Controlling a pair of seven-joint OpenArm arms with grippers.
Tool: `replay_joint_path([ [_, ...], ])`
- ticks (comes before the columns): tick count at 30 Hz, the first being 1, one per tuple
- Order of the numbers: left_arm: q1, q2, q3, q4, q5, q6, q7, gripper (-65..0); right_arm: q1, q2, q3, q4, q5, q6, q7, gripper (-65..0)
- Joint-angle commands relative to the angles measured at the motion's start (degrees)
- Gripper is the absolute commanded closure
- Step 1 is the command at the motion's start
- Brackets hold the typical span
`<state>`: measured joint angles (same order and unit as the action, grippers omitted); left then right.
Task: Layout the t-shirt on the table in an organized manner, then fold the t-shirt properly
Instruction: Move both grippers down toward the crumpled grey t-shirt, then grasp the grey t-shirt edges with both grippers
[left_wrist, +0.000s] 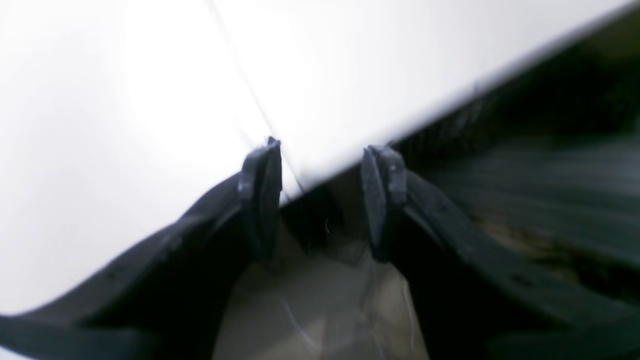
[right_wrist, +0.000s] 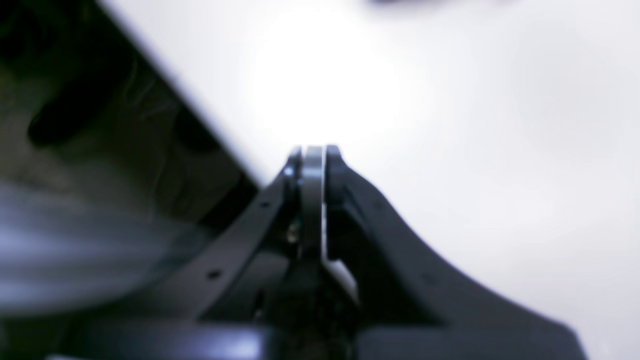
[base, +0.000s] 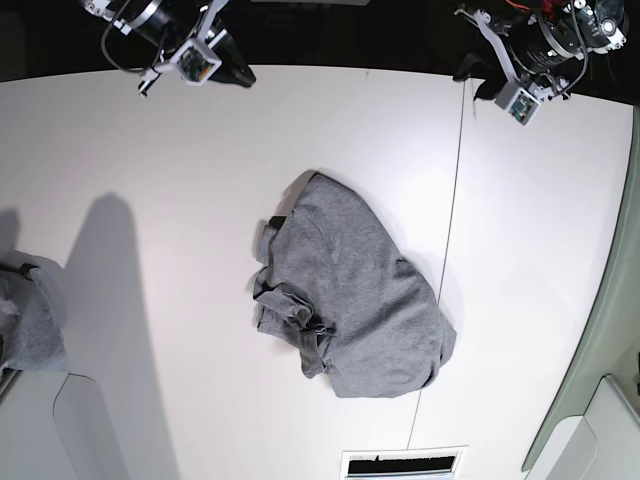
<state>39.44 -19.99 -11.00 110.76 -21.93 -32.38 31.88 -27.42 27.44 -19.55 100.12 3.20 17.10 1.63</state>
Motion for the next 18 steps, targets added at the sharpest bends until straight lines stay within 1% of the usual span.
replay_joint_path([
  [1,-1.0,-0.4,-0.3,0.9,-1.3,0.1,-0.8,-28.9,2.3,-0.1,0.4,0.9,0.7,-0.6,1.3,-0.8],
  [3,-4.4,-0.7,-0.2,0.8,-2.9,0.2,-0.8,-29.6,6.7,-1.9,0.4,0.8,0.7,-0.6,1.1,-0.9],
  [5,-8.3,-1.0,-0.2,0.1,-4.8,0.2,-0.8,-34.7,11.2,-4.4,0.4,0.8,0.7,-0.6,0.3,-0.9],
  [6,-10.3,-1.0,-0.1,-0.7,-5.8,0.2,-0.8,-37.1,13.5,-5.8,0.4,0.8,0.7,-0.6,-1.2,-0.9],
  [7,-12.5,-1.0,0.1,-2.0,-6.8,0.2,-0.8,-38.1,15.8,-7.5,0.4,0.7,0.7,-0.6,-3.7,-1.4],
  [8,-14.9,-1.0,0.6,-3.6,-7.5,0.2,-0.8,-38.0,18.1,-9.2,0.4,0.5,0.7,-0.7,-6.6,-2.4],
  [9,-17.5,-1.0,1.5,-5.5,-7.9,0.2,-0.8,-38.0,20.3,-11.0,0.4,-0.1,0.7,-1.0,-8.9,-4.7],
  [10,-20.3,-1.0,2.7,-7.7,-8.0,0.2,-0.9,-38.0,22.6,-12.7,0.4,-1.3,0.7,-1.9,-9.8,-7.9],
  [12,-26.3,-1.0,6.0,-12.7,-8.0,0.4,-1.1,-38.0,27.1,-15.8,0.4,-5.0,0.7,-4.6,-9.7,-15.9],
  [14,-32.2,-1.0,10.1,-18.4,-7.4,2.2,-2.1,-38.0,31.5,-18.7,0.4,-10.0,0.6,-8.1,-9.4,-22.2],
  [16,-37.3,-0.9,13.6,-24.4,-6.0,3.6,-4.4,-38.0,35.6,-21.4,0.5,-15.2,0.2,-10.9,-9.1,-25.4],
  [18,-41.6,-0.4,15.8,-30.0,-5.0,3.9,-6.0,-38.0,39.3,-23.8,0.5,-20.3,-0.7,-11.4,-9.1,-25.6],
])
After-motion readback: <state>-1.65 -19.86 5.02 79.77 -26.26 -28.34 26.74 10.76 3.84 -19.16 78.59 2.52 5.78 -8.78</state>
